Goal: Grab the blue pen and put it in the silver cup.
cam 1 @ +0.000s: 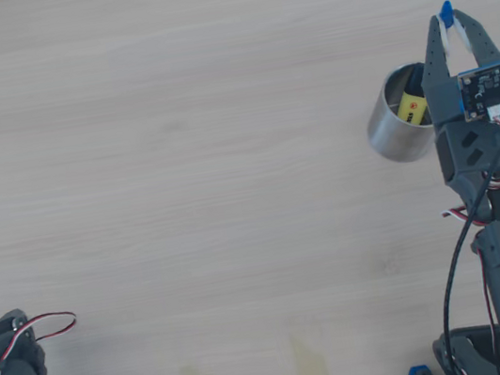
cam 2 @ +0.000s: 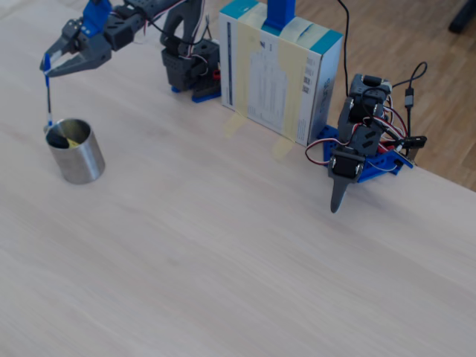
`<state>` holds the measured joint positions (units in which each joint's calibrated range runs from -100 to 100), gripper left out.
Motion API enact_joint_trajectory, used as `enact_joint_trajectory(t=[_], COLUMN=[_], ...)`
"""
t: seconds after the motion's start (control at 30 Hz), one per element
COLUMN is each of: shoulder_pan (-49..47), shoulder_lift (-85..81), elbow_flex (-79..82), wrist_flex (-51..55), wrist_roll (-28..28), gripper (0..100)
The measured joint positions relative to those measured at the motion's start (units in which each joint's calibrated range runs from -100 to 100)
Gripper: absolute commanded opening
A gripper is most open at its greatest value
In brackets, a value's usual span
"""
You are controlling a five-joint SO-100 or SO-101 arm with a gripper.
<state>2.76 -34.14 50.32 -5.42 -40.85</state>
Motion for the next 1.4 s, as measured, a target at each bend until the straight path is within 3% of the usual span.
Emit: enact_joint_trajectory(t=[1.4], shoulder_pan=[-0.2], shoulder_lift=[18.5], elbow_flex=[0.0], wrist_flex=[-4.5], wrist_roll=[0.0], gripper=[2])
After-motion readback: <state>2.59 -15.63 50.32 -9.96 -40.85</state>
